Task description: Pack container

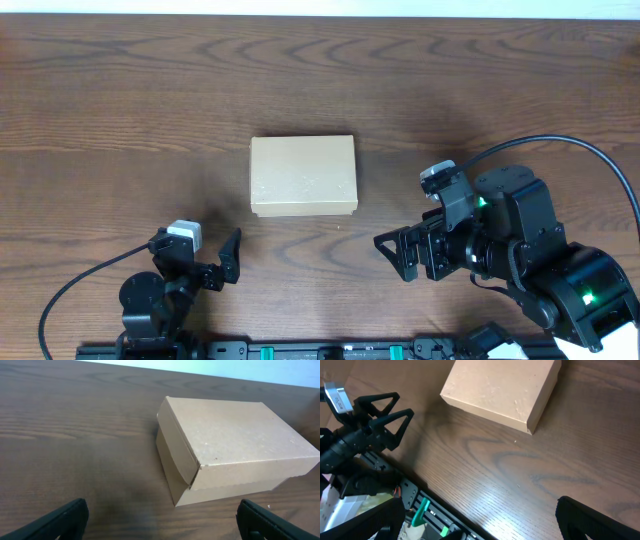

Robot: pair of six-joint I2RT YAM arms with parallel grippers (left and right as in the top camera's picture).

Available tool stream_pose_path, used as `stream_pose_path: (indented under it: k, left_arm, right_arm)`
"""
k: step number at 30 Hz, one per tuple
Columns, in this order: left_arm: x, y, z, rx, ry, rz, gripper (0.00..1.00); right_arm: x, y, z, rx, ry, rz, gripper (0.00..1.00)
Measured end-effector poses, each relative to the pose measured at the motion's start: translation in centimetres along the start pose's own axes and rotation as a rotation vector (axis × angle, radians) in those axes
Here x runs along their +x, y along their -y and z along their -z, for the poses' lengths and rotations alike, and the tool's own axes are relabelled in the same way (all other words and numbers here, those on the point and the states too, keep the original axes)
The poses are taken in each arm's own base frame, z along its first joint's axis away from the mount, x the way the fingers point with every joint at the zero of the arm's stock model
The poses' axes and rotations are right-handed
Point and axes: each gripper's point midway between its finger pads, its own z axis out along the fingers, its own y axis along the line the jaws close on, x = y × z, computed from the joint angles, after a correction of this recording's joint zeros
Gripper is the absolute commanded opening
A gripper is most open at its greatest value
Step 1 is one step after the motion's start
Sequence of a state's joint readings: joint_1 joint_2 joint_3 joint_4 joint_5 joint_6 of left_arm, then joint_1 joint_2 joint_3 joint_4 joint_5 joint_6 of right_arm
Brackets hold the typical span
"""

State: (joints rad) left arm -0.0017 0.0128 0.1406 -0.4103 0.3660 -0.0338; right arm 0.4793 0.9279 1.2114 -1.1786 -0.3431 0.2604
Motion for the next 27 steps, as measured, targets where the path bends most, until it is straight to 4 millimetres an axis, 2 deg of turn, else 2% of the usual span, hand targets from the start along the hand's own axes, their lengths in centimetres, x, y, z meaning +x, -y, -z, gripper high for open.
stream_pose_path:
  k: [17, 20, 23, 27]
  left_arm:
    - [0.0, 0.0, 0.0, 0.0, 0.0, 0.0, 0.95]
    - [0.0, 0.0, 0.0, 0.0, 0.001, 0.0, 0.95]
    - [0.0, 0.0, 0.0, 0.0, 0.0, 0.0, 0.95]
    - [0.0, 0.0, 0.0, -0.001, 0.002, -0.001, 0.96]
  right_arm:
    - [-0.1, 0.2, 0.1, 0.018, 0.012, 0.024, 0.99]
    - [-0.7, 1.0, 0.7, 0.068, 0.084, 0.068, 0.99]
    - [-1.0, 2.4, 1.4, 0.135, 0.227, 0.119, 0.99]
    - [-1.0, 3.4, 1.3, 0.154, 0.387, 0.197, 0.99]
